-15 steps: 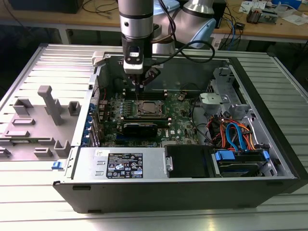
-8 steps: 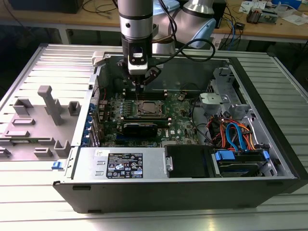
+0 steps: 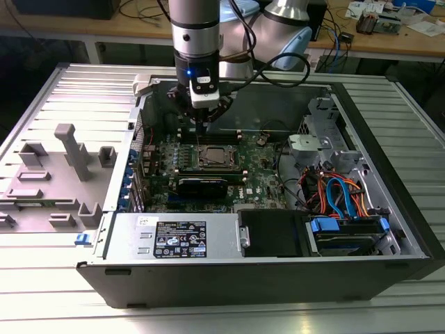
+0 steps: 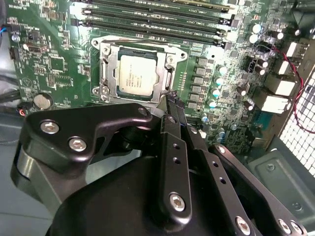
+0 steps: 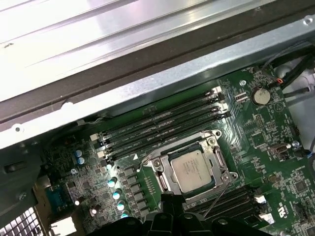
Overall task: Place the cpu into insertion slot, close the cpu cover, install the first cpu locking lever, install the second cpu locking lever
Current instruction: 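Install the first cpu locking lever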
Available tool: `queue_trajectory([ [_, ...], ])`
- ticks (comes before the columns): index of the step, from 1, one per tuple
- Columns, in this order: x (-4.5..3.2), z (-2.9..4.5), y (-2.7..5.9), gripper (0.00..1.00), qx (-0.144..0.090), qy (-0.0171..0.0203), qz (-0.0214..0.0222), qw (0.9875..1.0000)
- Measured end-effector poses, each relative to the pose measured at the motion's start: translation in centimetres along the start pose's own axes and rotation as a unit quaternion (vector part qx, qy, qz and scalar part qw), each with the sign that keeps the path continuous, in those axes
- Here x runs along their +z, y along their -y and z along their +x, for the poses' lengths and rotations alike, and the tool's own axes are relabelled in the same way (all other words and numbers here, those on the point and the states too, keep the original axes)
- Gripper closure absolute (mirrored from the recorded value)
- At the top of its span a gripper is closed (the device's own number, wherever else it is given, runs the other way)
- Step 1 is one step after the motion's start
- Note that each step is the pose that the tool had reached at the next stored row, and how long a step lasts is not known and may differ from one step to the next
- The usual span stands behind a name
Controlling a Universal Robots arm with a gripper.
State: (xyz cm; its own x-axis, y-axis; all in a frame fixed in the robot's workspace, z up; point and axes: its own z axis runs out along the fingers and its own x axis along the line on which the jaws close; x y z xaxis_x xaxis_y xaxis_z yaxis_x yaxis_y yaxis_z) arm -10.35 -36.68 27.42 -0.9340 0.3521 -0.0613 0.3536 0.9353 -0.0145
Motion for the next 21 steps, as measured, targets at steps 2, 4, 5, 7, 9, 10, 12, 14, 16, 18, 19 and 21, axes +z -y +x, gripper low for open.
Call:
queue_trajectory([
  [2, -0.02, 0.29, 0.11, 0.89, 0.0, 0.0, 0.0, 1.0],
  [4, -0.02, 0.57, 0.22, 0.89, 0.0, 0.0, 0.0, 1.0],
  [5, -0.02, 0.72, 0.27, 0.89, 0.0, 0.0, 0.0, 1.0],
  [7, -0.02, 0.88, 0.33, 0.89, -0.001, 0.0, -0.0001, 1.0],
  [9, -0.03, 0.95, 0.36, 0.89, -0.002, 0.0, 0.0, 1.0],
  [10, -0.02, 0.96, 0.36, 0.89, -0.003, 0.0001, -0.0002, 1.0],
  [12, -0.01, 0.98, 0.37, 0.89, -0.008, 0.0001, -0.0005, 1.0],
  [14, 0.01, 1.0, 0.37, 0.89, -0.024, 0.0003, -0.0015, 0.9997],
  [16, 0.02, 1.01, 0.37, 0.89, -0.037, 0.0005, -0.0022, 0.9993],
  [18, 0.04, 1.01, 0.37, 0.89, -0.047, 0.0006, -0.0028, 0.9989],
  [19, 0.05, 1.02, 0.37, 0.89, -0.052, 0.0006, -0.0031, 0.9987],
  [21, 0.06, 1.02, 0.37, 0.89, -0.06, 0.0007, -0.0035, 0.9982],
])
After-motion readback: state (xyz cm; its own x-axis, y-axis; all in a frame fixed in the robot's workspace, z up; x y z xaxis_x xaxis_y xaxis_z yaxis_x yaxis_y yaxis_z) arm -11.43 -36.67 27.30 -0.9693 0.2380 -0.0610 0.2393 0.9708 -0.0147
